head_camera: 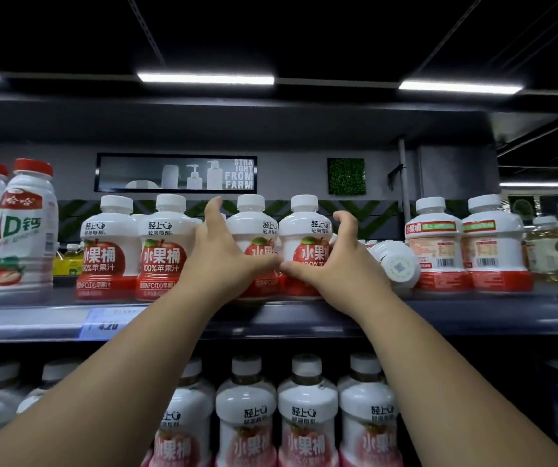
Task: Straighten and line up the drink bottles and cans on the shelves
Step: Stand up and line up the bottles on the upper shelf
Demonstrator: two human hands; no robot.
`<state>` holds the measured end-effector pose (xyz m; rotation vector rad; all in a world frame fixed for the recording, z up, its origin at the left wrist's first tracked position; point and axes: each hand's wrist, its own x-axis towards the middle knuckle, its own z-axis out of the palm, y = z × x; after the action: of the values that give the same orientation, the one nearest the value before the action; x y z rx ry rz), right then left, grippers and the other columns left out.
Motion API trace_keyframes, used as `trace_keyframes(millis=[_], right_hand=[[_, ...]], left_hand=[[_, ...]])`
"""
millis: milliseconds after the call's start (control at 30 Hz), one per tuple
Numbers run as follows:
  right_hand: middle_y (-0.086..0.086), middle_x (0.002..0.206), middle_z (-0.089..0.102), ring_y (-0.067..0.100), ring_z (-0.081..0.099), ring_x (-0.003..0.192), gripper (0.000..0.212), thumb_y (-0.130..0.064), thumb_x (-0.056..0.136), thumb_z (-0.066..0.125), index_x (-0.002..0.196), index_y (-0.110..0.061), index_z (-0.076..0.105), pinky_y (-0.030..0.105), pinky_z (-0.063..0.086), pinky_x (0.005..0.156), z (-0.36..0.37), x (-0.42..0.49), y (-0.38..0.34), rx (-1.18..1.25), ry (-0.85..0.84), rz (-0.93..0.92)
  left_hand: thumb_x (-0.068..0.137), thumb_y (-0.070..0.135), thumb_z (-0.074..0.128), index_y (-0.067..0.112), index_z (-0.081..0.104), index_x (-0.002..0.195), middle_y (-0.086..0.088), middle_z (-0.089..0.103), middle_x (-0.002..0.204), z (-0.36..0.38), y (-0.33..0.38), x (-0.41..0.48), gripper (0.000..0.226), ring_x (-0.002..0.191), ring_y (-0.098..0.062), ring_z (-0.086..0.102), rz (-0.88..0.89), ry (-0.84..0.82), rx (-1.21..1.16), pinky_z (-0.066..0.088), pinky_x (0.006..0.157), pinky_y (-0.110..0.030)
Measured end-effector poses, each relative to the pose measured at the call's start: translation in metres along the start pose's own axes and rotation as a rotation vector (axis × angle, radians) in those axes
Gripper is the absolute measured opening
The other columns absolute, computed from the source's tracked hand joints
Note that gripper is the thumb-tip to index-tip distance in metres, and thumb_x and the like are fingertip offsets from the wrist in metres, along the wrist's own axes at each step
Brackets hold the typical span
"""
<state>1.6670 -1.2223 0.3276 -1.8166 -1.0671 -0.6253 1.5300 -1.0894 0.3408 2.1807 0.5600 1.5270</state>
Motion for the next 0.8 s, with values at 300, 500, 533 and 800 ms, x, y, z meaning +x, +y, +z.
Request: trace_keyframes(millis=[300,500,533,800], right_hand=[[0.000,0.137,0.055,0.027,0.057,0.117,0.093,-0.061,0.076,0.066,0.148,-0.040,0.011,0.039,0.047,0.089,-0.001,-0.003,0.002,-0.032,0.001,-0.097],[-0.001,0.131,0.059,0.023,0.061,0.109,0.098,-0.068,0.066,0.075,0.141,-0.041,0.018,0.042,0.050,0.093,-0.005,-0.003,-0.004,-0.023,-0.045,-0.139],[-0.001,0.131,0.059,0.023,0.061,0.109,0.099,-0.067,0.067,0.075,0.142,-0.041,0.017,0.041,0.050,0.093,-0.006,-0.003,-0.004,-0.037,-0.065,-0.136],[-0.001,0.124,0.062,0.024,0.061,0.107,0.094,-0.059,0.068,0.082,0.139,-0.035,0.024,0.037,0.048,0.087,-0.001,-0.006,-0.027,-0.072,-0.077,-0.162]], left_hand=[[0.069,0.039,0.078,0.040,0.006,0.150,-0.004,0.031,0.152,-0.009,-0.001,-0.012,0.108,0.128,-0.024,0.044,0.132,0.022,0.076,0.042,0.103,-0.040],[0.079,0.043,0.076,0.027,0.020,0.151,-0.002,0.034,0.149,-0.032,-0.014,-0.038,0.093,0.132,-0.020,0.040,0.325,0.090,0.340,0.035,0.106,-0.033],[0.081,0.041,0.074,0.024,0.026,0.150,-0.003,0.037,0.146,-0.038,-0.016,-0.041,0.087,0.130,-0.020,0.040,0.364,0.127,0.374,0.034,0.106,-0.032],[0.083,0.061,0.060,0.030,0.047,0.139,-0.001,0.044,0.144,-0.055,-0.033,-0.041,0.065,0.138,-0.024,0.029,0.386,0.145,0.631,0.016,0.114,-0.041]])
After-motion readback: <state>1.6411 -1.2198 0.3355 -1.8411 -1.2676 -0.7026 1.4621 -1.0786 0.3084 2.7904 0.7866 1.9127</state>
